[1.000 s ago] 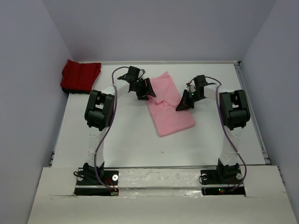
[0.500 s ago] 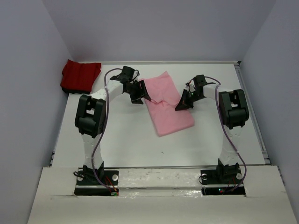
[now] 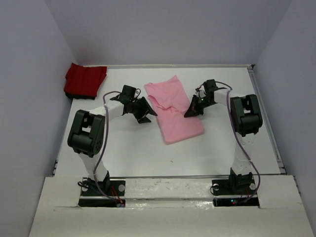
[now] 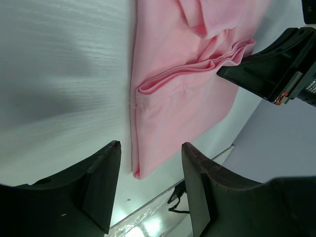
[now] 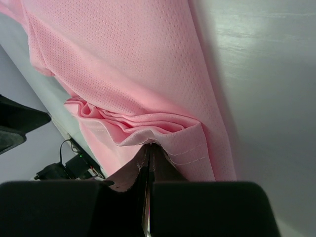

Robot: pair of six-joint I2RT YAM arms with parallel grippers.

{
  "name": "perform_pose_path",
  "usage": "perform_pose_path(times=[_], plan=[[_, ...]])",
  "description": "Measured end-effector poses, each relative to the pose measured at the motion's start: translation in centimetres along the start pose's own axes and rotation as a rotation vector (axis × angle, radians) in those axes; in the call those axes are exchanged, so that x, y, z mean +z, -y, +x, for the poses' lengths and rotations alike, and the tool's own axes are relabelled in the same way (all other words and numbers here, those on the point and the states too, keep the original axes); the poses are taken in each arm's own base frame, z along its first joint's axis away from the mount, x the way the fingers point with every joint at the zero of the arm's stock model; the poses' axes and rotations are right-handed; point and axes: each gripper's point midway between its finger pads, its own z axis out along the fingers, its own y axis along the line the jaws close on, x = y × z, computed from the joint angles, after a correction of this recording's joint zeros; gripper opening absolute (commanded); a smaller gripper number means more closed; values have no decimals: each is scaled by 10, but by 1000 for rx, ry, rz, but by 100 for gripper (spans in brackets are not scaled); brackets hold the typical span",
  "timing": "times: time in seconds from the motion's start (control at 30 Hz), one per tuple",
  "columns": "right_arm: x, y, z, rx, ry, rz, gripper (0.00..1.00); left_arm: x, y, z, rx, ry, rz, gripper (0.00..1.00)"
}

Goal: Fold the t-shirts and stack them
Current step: Fold the folded rectangular tshirt in 1/3 of the way

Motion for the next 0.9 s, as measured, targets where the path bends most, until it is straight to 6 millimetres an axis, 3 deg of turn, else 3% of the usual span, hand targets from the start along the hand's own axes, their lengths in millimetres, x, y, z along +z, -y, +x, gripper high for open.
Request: perform_pose_path(times=[0.2, 0.47, 0.77, 0.9], plan=[[4, -4, 2, -3, -15, -11, 0, 7, -5, 13, -66, -24, -8, 60], [10, -9, -4, -12, -18, -22, 0, 20, 1, 49, -72, -90, -22, 58], [13, -9, -8, 3, -16, -24, 0, 22, -44, 82, -151, -140, -127, 58], [17, -11, -15, 8, -13, -36, 0, 13, -50, 90, -166, -128, -138, 59]])
